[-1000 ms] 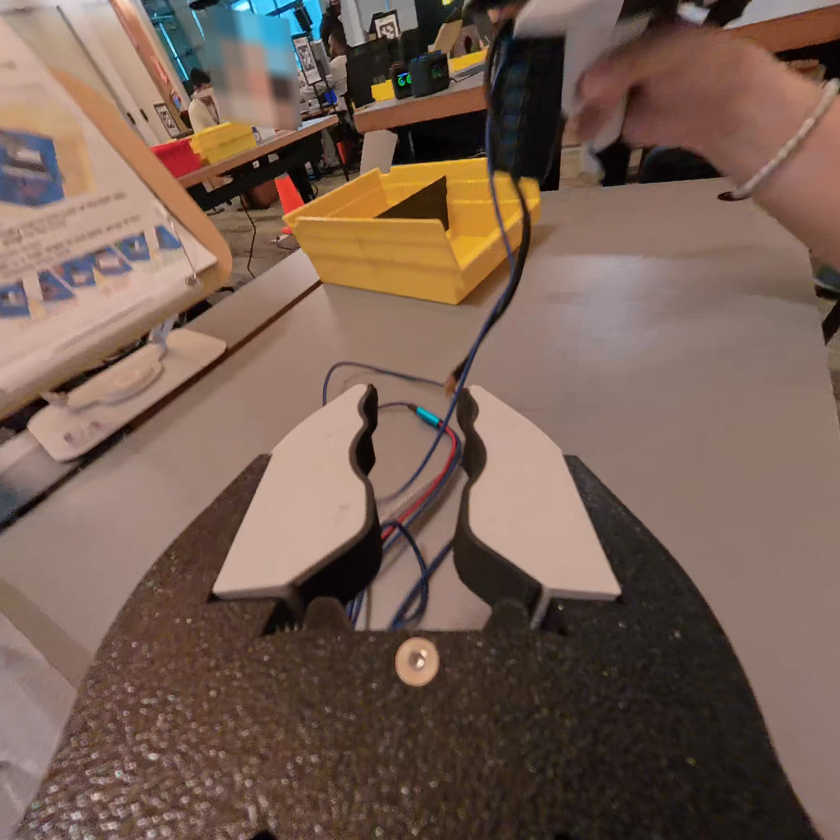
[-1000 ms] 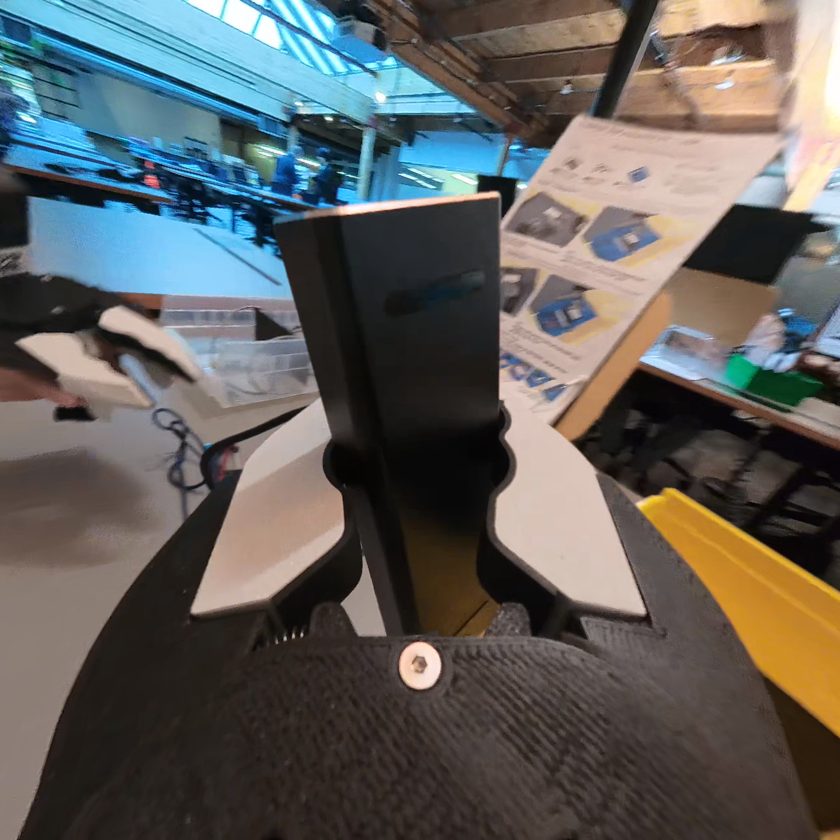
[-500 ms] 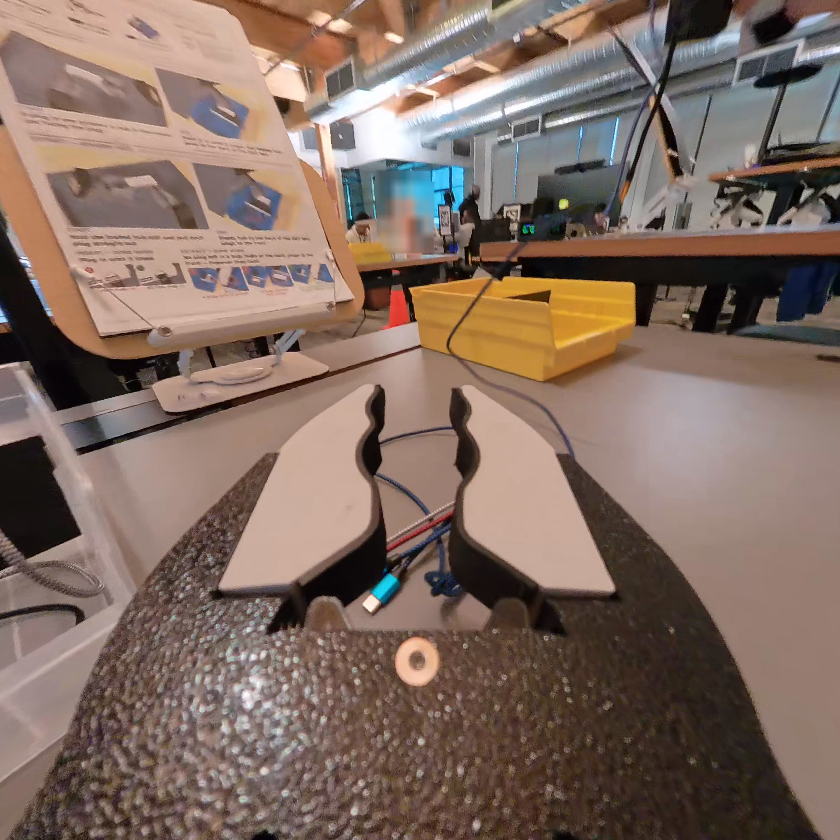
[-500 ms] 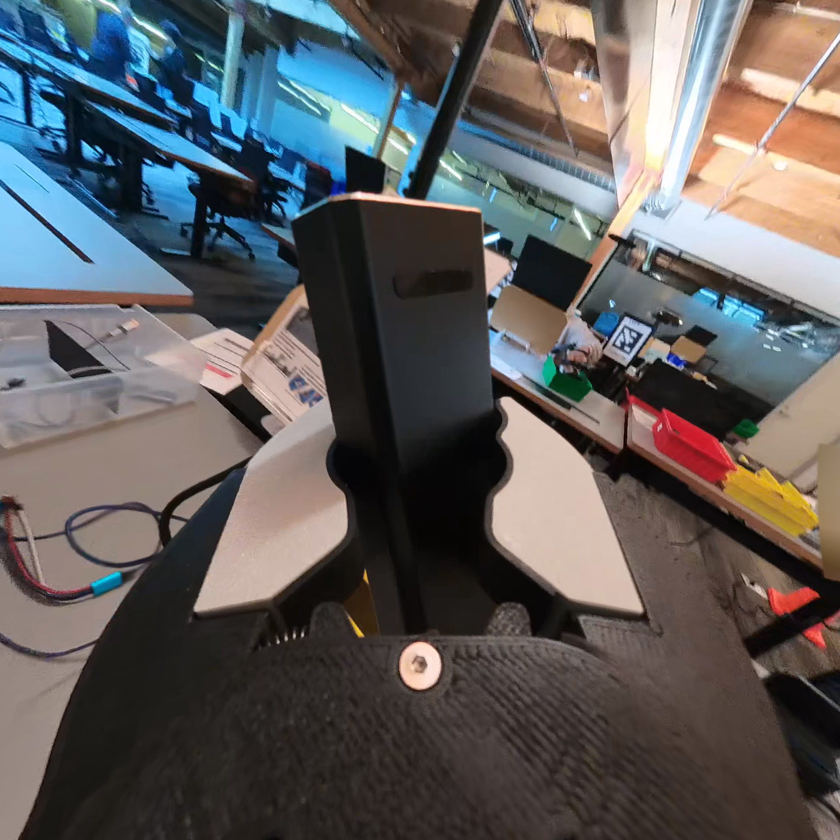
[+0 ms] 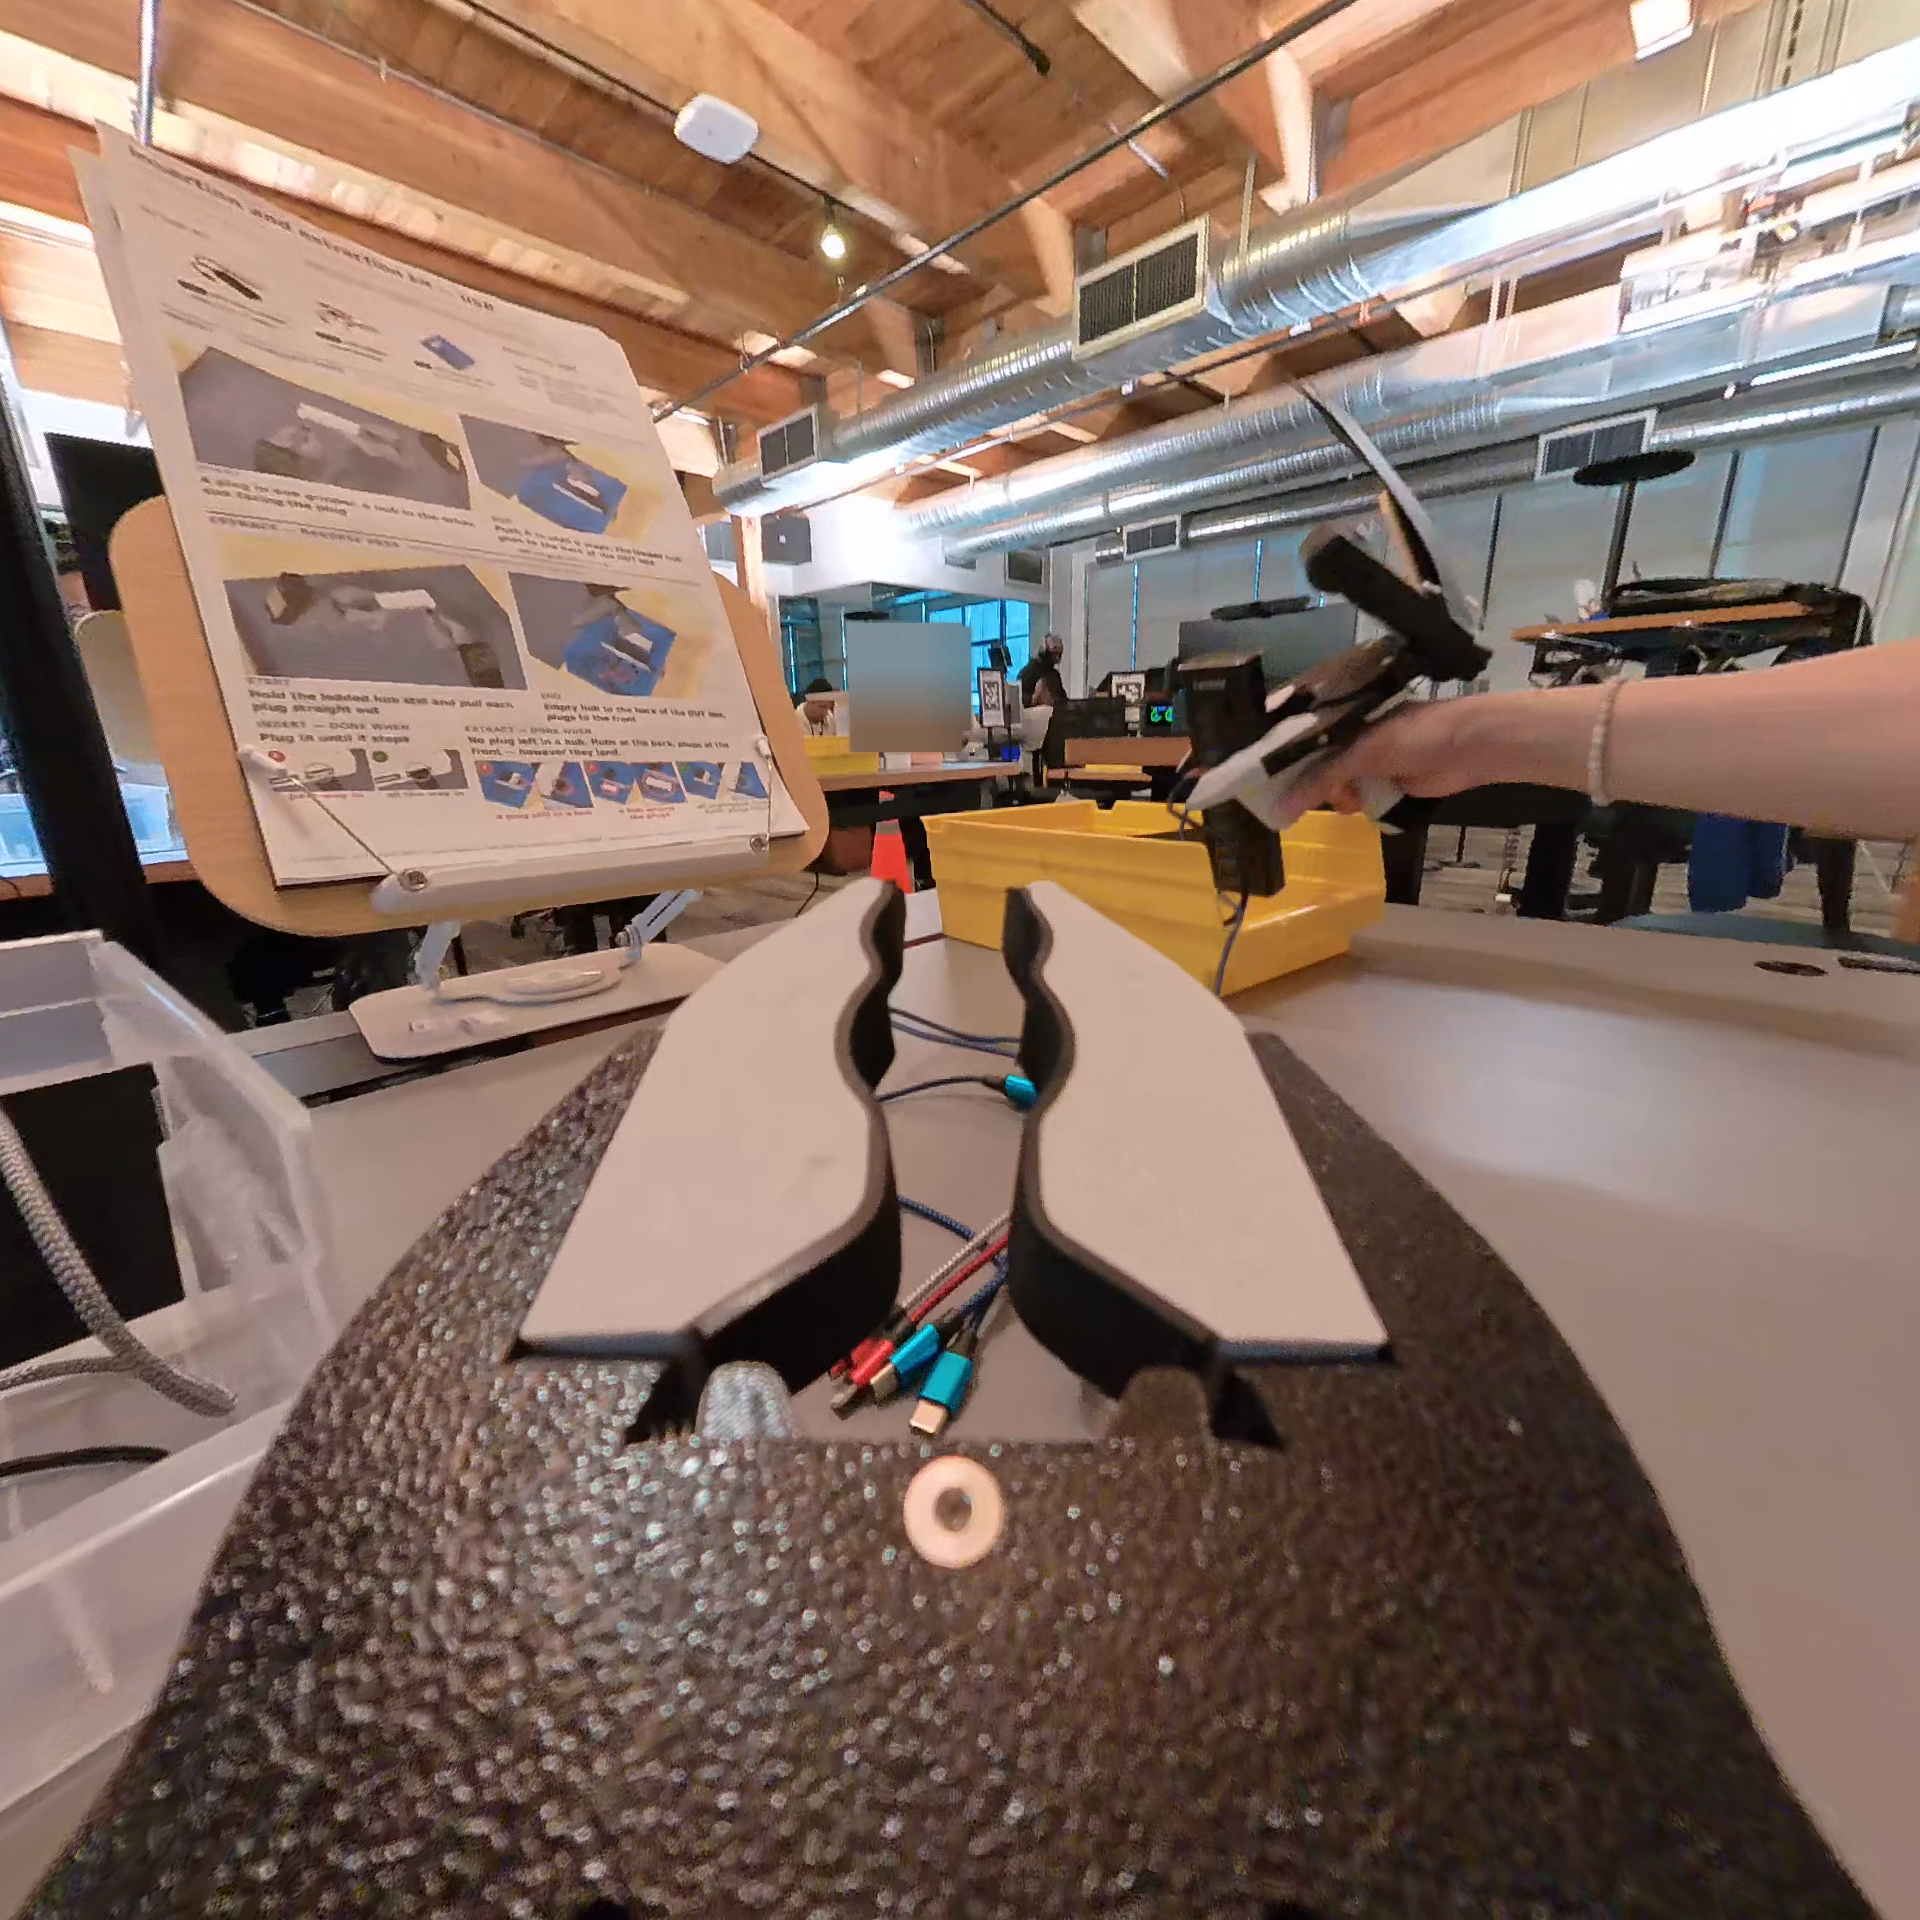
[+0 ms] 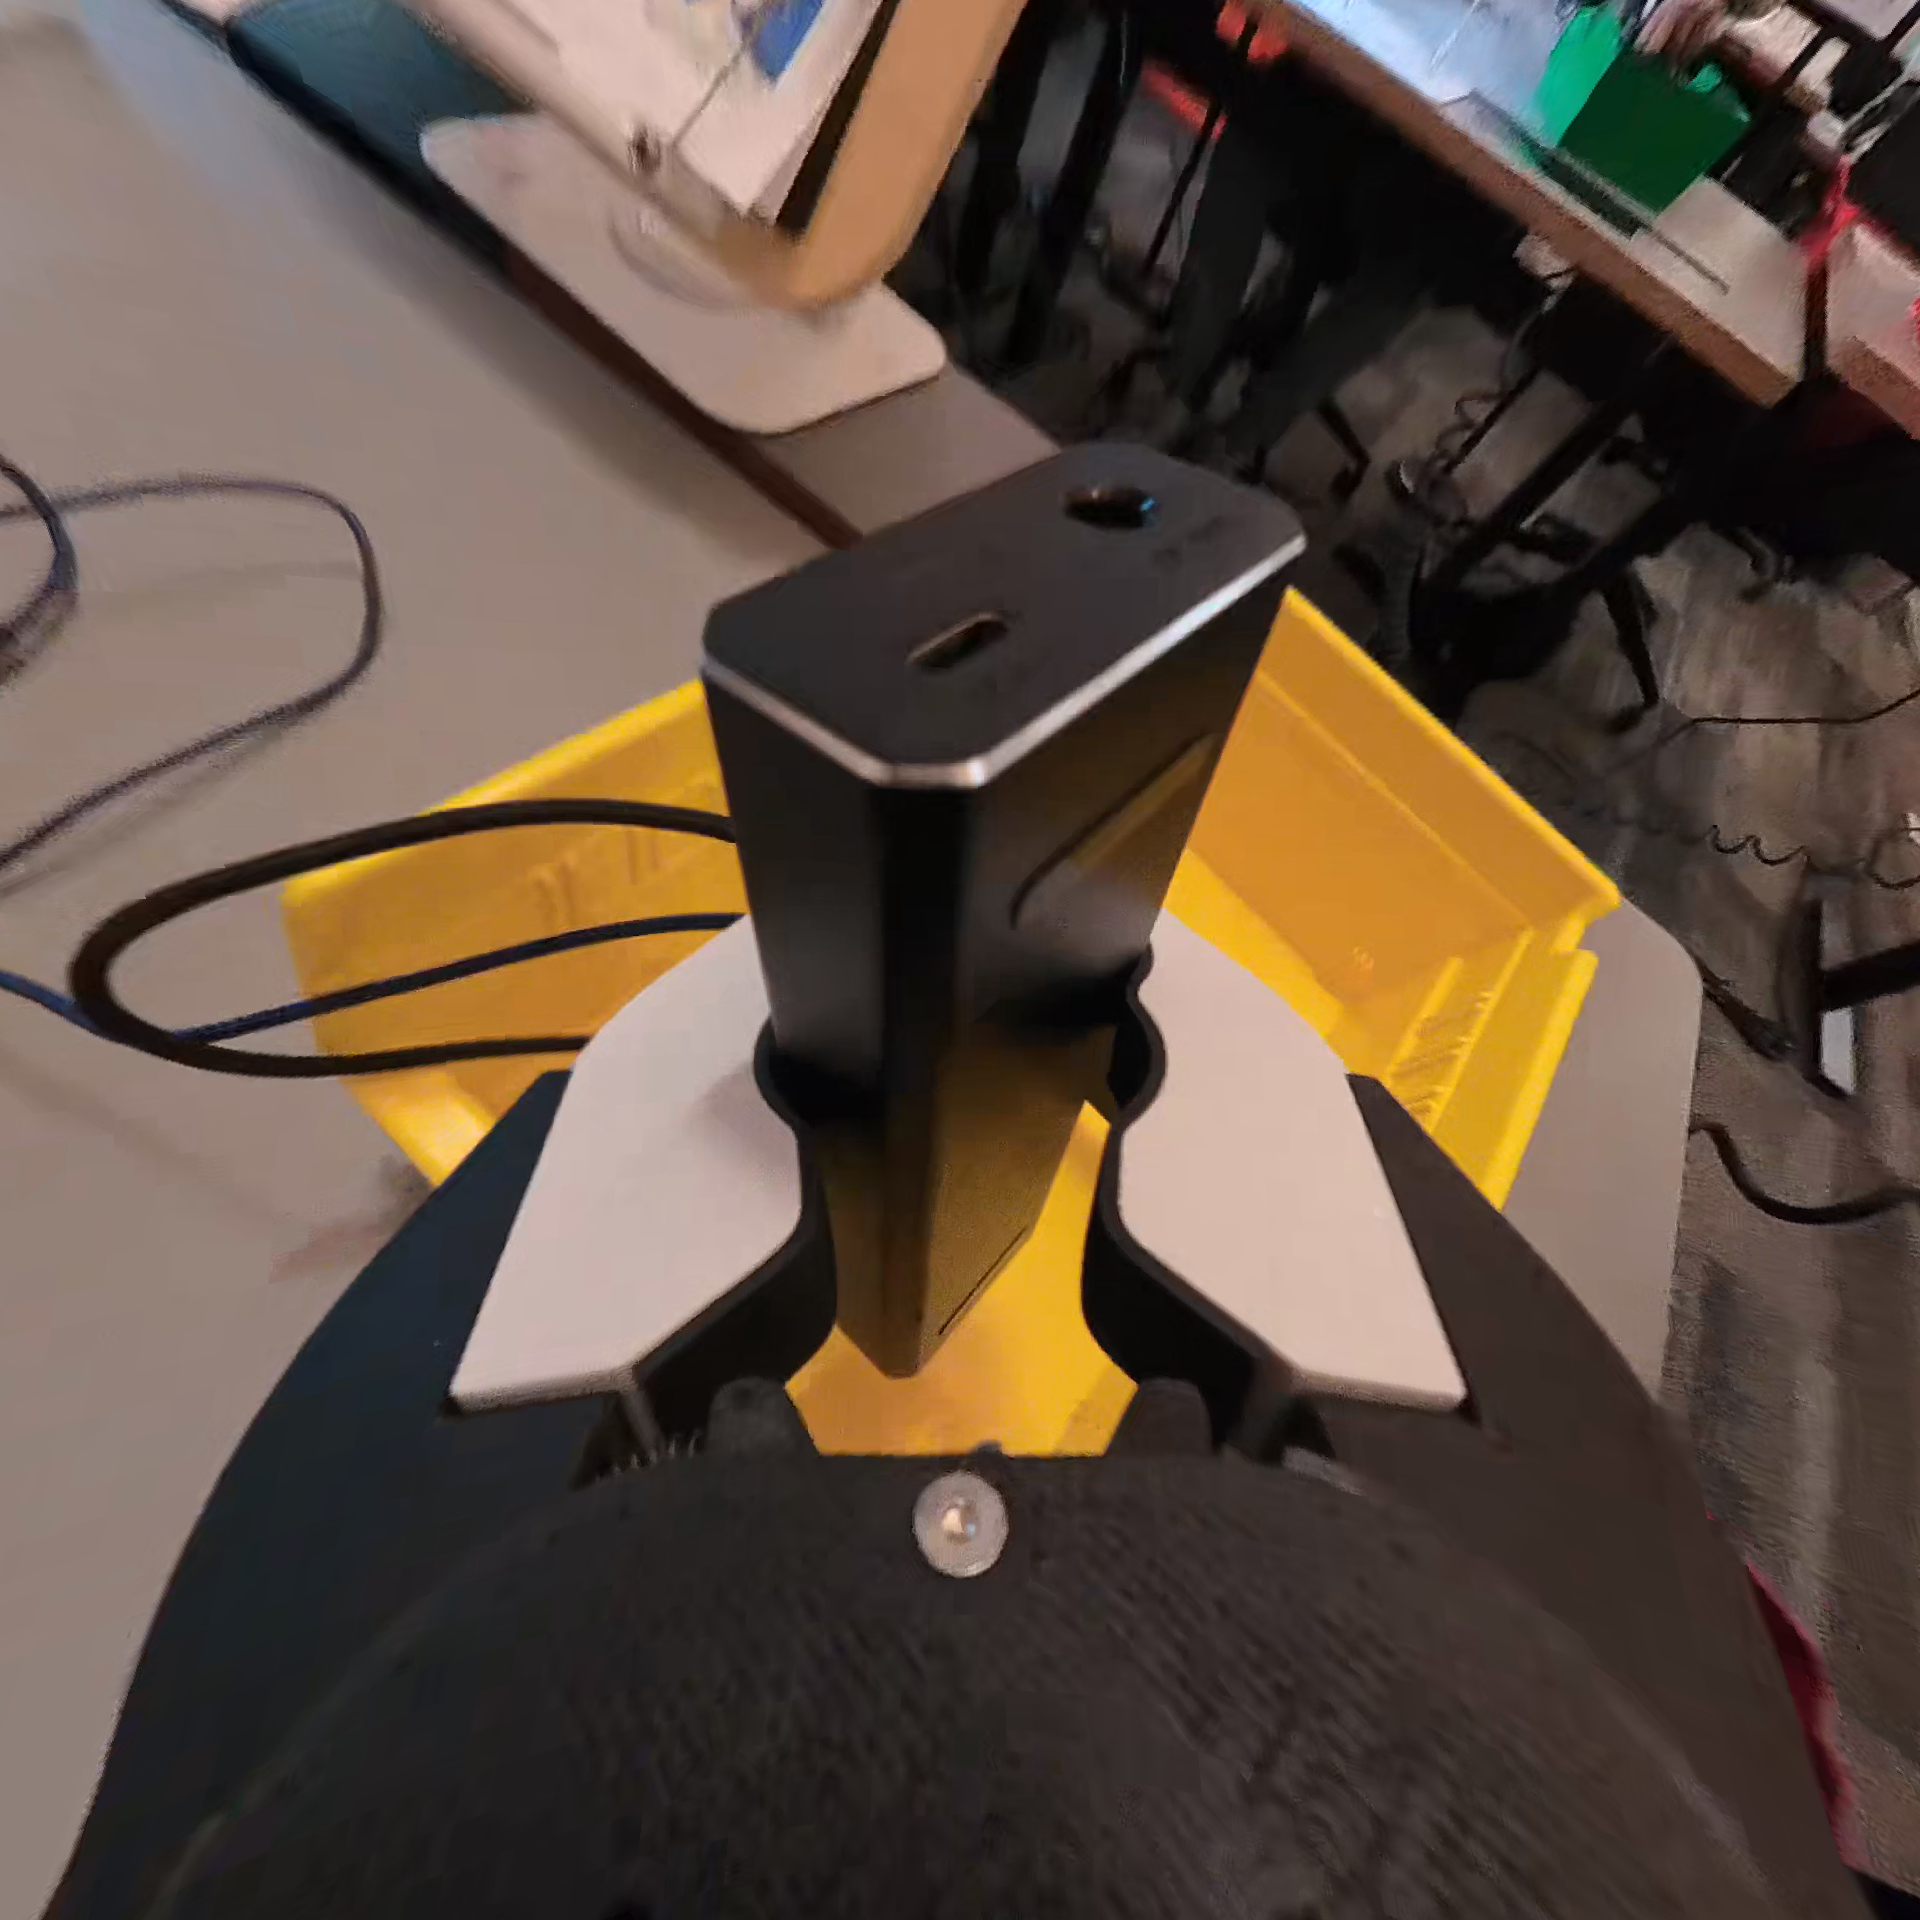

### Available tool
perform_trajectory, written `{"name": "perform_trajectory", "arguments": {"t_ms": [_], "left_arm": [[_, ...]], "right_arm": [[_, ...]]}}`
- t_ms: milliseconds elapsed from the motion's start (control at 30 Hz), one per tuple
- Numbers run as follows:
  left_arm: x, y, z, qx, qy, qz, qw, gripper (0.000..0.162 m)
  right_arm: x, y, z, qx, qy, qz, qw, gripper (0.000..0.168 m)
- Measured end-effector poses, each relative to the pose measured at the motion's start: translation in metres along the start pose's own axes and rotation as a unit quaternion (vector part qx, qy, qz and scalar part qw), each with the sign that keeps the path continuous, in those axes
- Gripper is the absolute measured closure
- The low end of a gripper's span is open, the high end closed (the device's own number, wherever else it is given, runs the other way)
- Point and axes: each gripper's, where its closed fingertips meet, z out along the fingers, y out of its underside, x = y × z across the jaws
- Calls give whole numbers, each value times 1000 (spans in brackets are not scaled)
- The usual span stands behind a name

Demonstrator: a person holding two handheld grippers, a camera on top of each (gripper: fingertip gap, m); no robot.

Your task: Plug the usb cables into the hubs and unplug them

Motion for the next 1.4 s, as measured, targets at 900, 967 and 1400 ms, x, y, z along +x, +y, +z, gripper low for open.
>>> {"name": "perform_trajectory", "arguments": {"t_ms": [900,967,1400], "left_arm": [[-13,-13,-11,56,-17,-39,998,147],[-15,-14,-12,61,-22,-40,997,146],[-21,-19,-20,80,-19,-56,995,146]], "right_arm": [[-225,-71,-37,-37,-238,-223,945,90],[-270,-66,-21,-44,-238,-281,929,91],[-370,-19,53,-235,-395,-343,819,96]]}}
